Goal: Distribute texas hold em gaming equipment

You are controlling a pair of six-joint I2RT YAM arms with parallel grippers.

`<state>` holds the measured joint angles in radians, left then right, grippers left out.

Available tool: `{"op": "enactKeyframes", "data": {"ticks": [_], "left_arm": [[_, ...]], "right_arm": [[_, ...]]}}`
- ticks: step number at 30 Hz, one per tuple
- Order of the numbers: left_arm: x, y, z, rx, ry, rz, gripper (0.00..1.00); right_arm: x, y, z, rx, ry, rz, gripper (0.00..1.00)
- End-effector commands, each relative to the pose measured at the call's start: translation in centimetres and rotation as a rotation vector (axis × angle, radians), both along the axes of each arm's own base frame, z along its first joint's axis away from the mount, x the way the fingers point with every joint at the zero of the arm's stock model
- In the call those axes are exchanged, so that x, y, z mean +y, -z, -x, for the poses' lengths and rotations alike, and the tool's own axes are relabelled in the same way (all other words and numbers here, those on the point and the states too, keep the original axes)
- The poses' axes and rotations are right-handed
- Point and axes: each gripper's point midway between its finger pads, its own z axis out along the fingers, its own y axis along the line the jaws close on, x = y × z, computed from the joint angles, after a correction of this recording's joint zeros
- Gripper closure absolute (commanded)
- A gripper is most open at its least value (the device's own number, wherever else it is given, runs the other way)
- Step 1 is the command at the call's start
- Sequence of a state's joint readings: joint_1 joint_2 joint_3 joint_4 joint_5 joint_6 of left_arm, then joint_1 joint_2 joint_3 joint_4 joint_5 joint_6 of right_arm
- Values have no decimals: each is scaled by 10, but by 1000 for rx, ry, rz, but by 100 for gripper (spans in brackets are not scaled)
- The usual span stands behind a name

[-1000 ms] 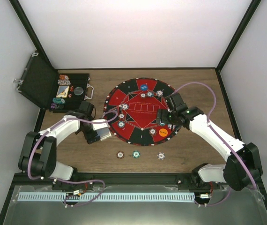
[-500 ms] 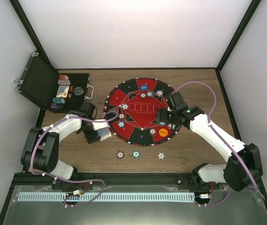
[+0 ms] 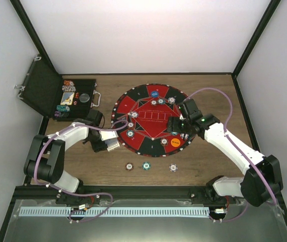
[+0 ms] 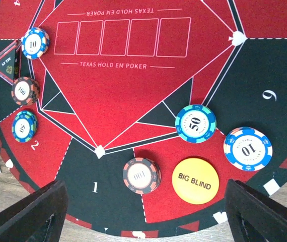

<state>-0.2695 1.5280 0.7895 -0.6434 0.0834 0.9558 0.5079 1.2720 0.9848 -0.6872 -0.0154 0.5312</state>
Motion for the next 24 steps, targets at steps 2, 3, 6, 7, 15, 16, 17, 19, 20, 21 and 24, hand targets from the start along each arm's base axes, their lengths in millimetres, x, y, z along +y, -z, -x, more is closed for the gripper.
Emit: {"op": "enactKeyframes", "data": {"ticks": [2,3,6,7,15,16,17,19,20,21,24], "left_arm": [[0,5,7,32,36,-10,44],[0,6,7,33,37,-13,50],[2,3,7,30,39,-21,66],[2,2,8,31,42,-19,70],[-2,-33,11,10,63,5,96],[-4,-40,11,6,71,18,96],[-6,-47,13,3,78,36,96],[-13,-62,15,-6,91,76,96],[-17,-70,16,-10,98,99,96],[-20,-78,16,-16,103,121,96],[-32,-98,18,-34,118,175,96]], "right_arm": [[13,-22,-3,-57,-47,-48,13],[14,-23,-3,-56,-52,-53,14],[21,-23,-3,-48,-76,-74,14],[22,-23,-4,-47,-80,-81,14],[48,-34,-2,-43,-161,-205,14],[54,-36,-1,-38,-178,-235,14],[60,-39,1,-35,-198,-274,15],[76,-45,5,-25,-250,-368,17],[85,-50,8,-17,-271,-425,18],[92,-53,11,-5,-294,-476,19],[116,-65,22,14,-367,-613,20]]}}
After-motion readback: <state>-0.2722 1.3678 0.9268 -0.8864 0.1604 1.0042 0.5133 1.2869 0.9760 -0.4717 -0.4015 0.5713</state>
